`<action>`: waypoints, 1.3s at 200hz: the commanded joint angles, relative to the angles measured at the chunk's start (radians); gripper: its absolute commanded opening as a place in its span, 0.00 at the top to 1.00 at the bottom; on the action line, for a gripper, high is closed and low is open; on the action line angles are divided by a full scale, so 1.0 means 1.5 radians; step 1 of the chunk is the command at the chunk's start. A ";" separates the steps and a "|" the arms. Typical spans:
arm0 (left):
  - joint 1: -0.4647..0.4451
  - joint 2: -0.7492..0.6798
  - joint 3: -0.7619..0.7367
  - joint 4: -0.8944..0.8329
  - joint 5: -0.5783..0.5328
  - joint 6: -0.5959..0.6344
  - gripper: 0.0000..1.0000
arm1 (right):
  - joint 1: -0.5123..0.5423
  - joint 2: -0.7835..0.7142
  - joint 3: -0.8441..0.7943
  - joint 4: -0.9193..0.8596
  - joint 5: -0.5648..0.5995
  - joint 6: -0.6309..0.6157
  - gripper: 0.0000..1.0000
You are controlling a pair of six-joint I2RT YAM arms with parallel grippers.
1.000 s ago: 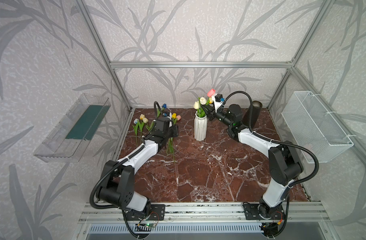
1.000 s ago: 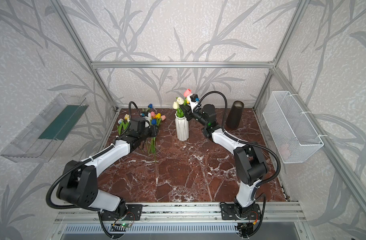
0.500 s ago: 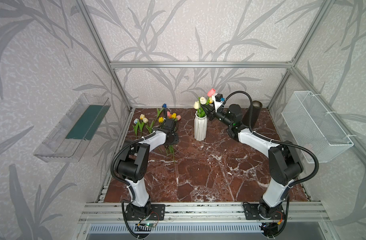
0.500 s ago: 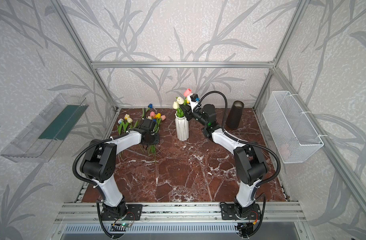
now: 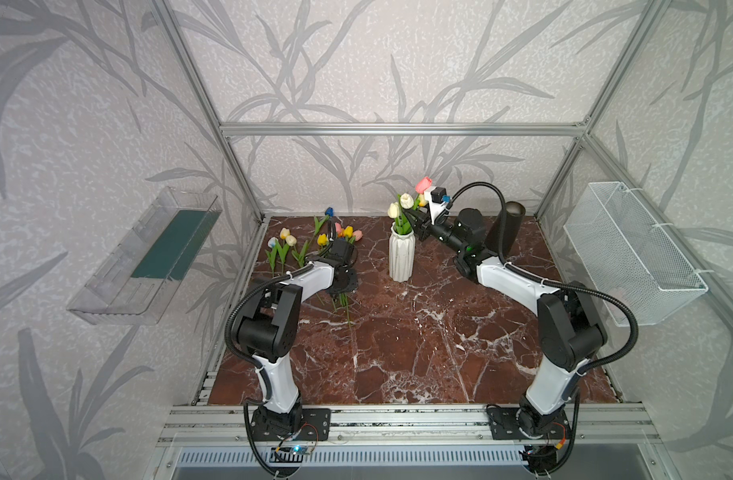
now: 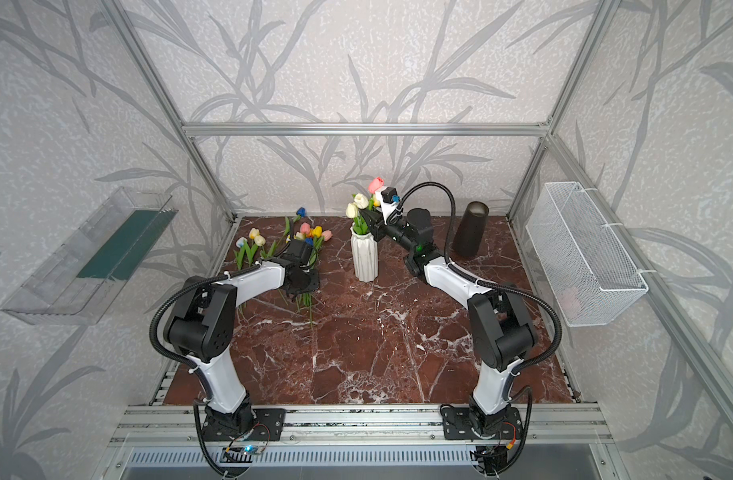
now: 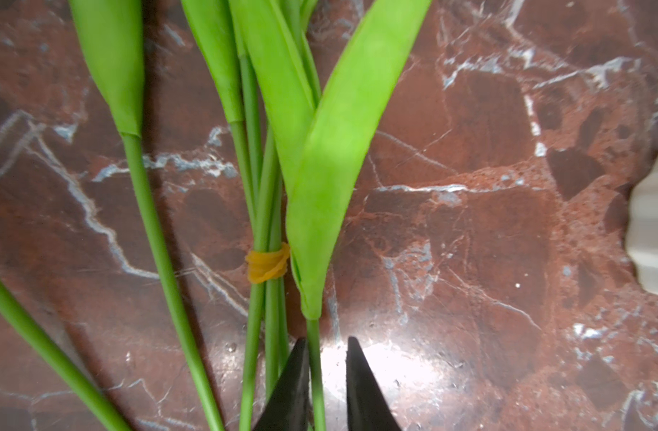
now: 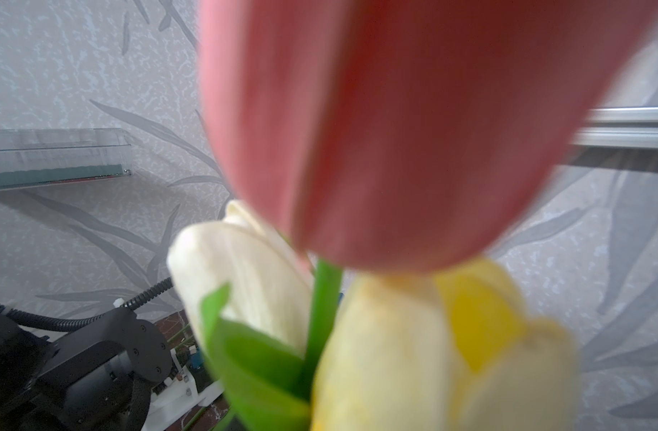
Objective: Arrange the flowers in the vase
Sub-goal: 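Move the left gripper back to the bunch and grasp the blue tulip stem, then lift the blue tulip high with the left gripper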
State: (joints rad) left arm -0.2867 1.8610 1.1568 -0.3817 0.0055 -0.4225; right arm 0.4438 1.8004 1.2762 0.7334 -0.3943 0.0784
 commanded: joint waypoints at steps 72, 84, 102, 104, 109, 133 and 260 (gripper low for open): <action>0.001 0.011 0.026 -0.020 0.005 -0.007 0.99 | -0.004 0.000 0.017 0.031 -0.007 -0.001 0.66; 0.001 -0.014 0.023 -0.021 0.005 -0.007 1.00 | -0.004 0.000 0.018 0.030 -0.007 -0.001 0.66; 0.000 -0.068 0.015 -0.011 0.016 -0.007 1.00 | -0.003 -0.003 0.019 0.031 -0.007 0.000 0.66; -0.001 -0.078 0.013 -0.008 0.018 -0.007 1.00 | -0.004 -0.002 0.019 0.030 -0.007 0.000 0.66; -0.002 -0.099 0.009 0.002 0.021 -0.009 1.00 | -0.004 -0.003 0.018 0.030 -0.007 -0.001 0.66; -0.006 -0.221 -0.024 0.087 0.051 -0.012 1.00 | -0.003 -0.006 0.020 0.025 -0.004 -0.001 0.66; -0.057 -0.192 0.047 0.694 0.144 -0.002 1.00 | -0.004 -0.007 0.014 0.036 0.005 0.011 0.66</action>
State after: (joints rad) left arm -0.3550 1.5055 1.1481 0.4896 0.1905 -0.4263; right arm 0.4438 1.8004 1.2762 0.7368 -0.3927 0.0830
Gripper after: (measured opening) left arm 0.048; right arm 0.339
